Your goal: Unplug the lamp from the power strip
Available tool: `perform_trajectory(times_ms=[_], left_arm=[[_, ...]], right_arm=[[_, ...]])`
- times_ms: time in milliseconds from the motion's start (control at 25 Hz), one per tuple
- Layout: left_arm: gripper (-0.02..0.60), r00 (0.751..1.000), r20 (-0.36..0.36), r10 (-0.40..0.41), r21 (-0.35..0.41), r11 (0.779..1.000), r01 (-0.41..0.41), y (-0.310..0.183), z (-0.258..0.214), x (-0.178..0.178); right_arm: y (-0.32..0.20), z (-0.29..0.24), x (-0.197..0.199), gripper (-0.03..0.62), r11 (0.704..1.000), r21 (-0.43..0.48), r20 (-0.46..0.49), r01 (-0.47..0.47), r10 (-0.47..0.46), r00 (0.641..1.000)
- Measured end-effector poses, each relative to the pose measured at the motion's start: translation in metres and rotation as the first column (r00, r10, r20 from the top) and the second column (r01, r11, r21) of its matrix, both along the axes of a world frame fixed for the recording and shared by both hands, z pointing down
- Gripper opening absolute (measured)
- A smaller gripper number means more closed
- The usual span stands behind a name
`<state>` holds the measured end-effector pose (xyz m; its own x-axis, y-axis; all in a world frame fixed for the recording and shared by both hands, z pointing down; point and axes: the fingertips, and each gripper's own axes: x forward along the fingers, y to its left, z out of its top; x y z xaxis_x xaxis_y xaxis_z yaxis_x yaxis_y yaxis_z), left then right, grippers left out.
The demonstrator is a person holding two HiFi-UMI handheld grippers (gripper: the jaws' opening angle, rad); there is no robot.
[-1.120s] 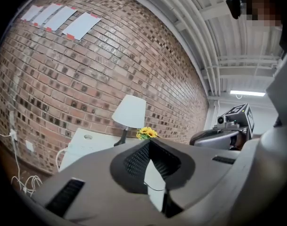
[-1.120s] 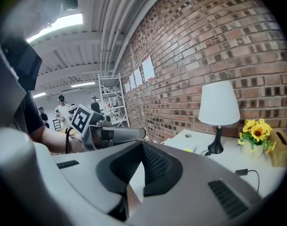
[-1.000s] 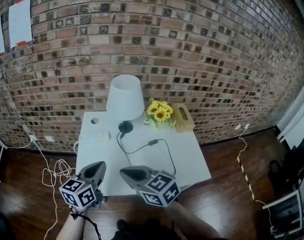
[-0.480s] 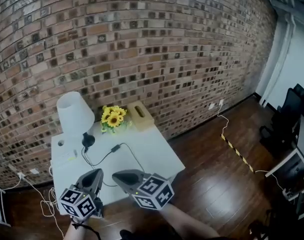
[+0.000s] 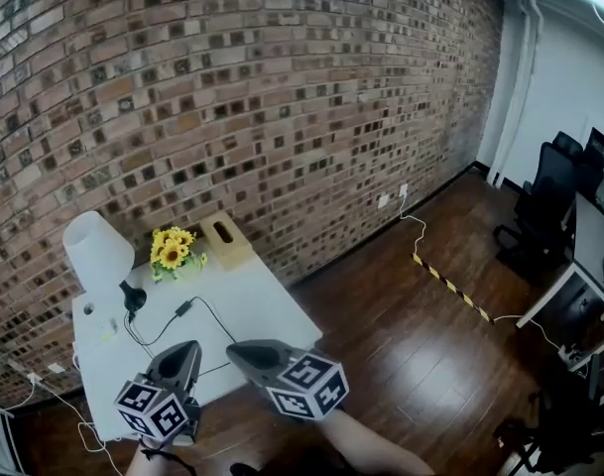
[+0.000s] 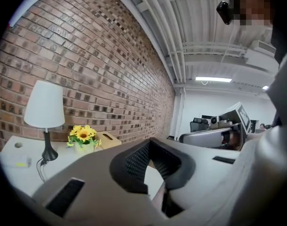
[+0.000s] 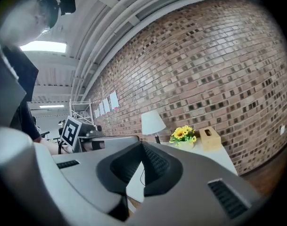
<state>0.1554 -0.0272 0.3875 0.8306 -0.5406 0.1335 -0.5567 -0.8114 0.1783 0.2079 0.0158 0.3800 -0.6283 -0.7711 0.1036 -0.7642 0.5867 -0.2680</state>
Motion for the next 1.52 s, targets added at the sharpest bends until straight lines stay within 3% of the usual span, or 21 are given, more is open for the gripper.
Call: perform_trajectory(times_ms=[160,360,560,680,760,1080,1520], left_arm=[[0.009,0.999,-0.025,0.029,0.065,0.998,-0.028,0.017,-0.019,0.029],[0.009,0.999,0.022,0.035,0.145,0.989,-0.038,0.033,-0.039,0.051],[0.009,1.0,0.021,0.021,0.14,0.99,-0.024,0.038,-0.043,0.059],[0.009,0.998,-0.054,0.014,0.08,0.997,-0.01,0.039,-0.05,0.058],[0.009,0.997,-0.08,0.003,0.058,0.998,0.002,0.039,-0.052,0.054],[0.009,0.996,-0.088,-0.007,0.106,0.994,0.016,0.038,-0.065,0.027],[0.009,0.99,-0.141,-0.03,0.05,0.998,0.038,0.033,-0.069,-0.065]], right_arm=[[0.015,-0.008,0.026,-0.002,0.999,0.036,0.008,-0.007,0.007,1.0],[0.028,-0.02,0.041,-0.002,0.997,0.074,0.052,0.004,-0.008,0.999],[0.035,-0.032,0.046,-0.002,0.995,0.095,0.124,0.033,-0.045,0.991],[0.037,-0.041,0.045,-0.003,0.992,0.112,0.136,0.05,-0.065,0.989],[0.038,-0.043,0.043,-0.003,0.992,0.116,0.137,0.057,-0.072,0.988],[0.035,-0.057,0.022,-0.003,0.99,0.132,0.139,0.05,-0.068,0.988],[0.038,-0.066,-0.067,-0.005,0.99,0.121,0.109,0.077,-0.09,0.99]])
